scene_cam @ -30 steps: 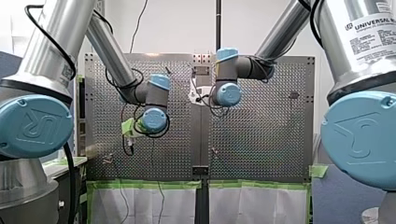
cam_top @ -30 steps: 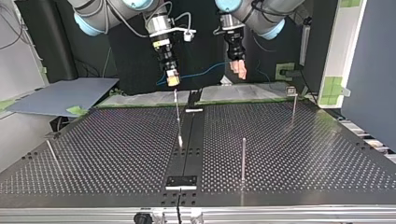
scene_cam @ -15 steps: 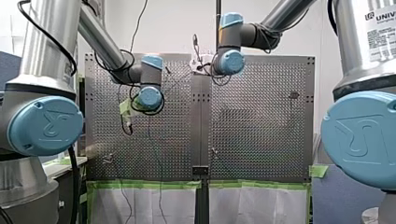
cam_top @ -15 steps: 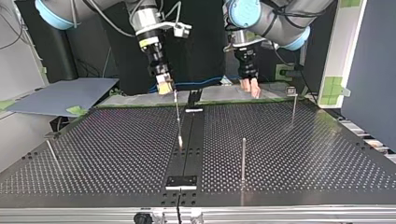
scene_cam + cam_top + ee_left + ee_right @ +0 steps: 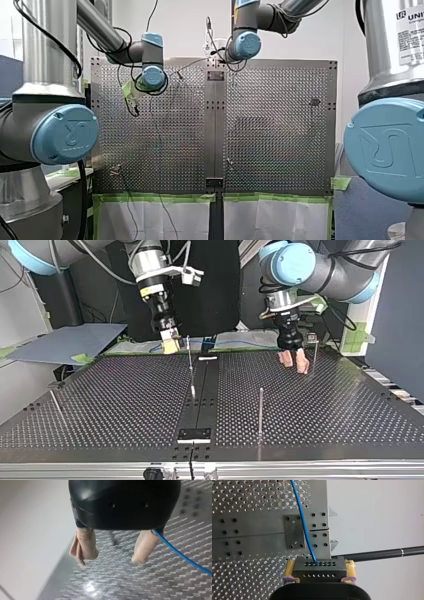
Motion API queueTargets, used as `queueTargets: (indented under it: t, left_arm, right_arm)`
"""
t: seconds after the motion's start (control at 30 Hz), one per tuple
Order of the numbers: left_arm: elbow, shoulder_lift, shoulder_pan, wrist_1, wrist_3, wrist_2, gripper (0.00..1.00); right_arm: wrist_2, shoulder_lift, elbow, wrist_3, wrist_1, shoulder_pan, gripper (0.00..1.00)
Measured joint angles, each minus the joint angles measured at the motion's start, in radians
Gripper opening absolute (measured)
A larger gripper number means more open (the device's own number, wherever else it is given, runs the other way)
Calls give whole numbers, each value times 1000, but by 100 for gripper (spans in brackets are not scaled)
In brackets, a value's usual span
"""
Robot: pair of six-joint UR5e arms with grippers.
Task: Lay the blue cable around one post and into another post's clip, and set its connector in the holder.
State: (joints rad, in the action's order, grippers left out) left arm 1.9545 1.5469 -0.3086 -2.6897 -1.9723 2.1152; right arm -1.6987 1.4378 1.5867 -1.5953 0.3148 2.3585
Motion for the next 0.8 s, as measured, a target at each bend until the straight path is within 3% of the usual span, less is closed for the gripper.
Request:
queueTargets:
  t: [0.27, 0.5, 0.7, 0.8]
  left_arm:
    - [-78, -63, 35, -79, 1, -54, 100]
    - [-148, -35, 45, -148, 6, -119, 100]
    - [-210, -4, 58, -211, 11, -132, 100]
    - [-244, 7, 66, -244, 12, -137, 100]
  right_arm:
    - [28, -73, -84, -1, -80, -2, 0]
    - [42, -93, -147, -7, -111, -18, 0]
    - [62, -107, -211, -8, -140, -47, 0]
    - [86, -125, -245, -7, -166, -59, 0]
